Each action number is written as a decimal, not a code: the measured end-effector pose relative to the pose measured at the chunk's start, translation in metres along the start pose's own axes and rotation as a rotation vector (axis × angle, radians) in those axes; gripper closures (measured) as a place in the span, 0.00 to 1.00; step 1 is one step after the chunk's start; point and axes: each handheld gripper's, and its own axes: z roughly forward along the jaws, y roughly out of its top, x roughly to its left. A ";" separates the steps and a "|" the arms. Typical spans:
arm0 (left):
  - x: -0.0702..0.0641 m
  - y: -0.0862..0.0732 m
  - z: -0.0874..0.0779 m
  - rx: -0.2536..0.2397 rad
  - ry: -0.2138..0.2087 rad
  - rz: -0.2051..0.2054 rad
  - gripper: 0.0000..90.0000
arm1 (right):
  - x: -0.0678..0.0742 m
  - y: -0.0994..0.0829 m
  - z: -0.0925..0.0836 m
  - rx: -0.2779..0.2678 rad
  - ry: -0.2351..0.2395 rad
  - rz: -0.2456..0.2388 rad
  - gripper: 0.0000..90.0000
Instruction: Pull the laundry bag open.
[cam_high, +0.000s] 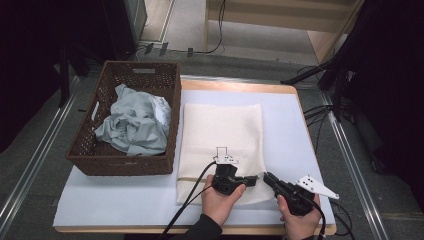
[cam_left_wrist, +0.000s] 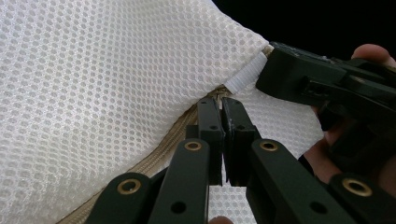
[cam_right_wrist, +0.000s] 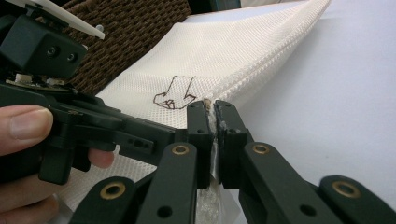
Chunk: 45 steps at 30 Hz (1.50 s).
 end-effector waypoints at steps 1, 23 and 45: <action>0.000 0.000 0.000 -0.003 -0.001 -0.002 0.98 | 0.000 0.000 0.000 0.000 -0.001 -0.001 0.96; 0.012 -0.009 -0.014 -0.007 0.058 -0.005 0.98 | -0.009 0.005 -0.011 -0.065 -0.037 0.003 0.97; 0.037 -0.027 -0.061 -0.048 0.205 -0.013 0.98 | -0.012 0.009 -0.018 -0.101 -0.072 0.011 0.97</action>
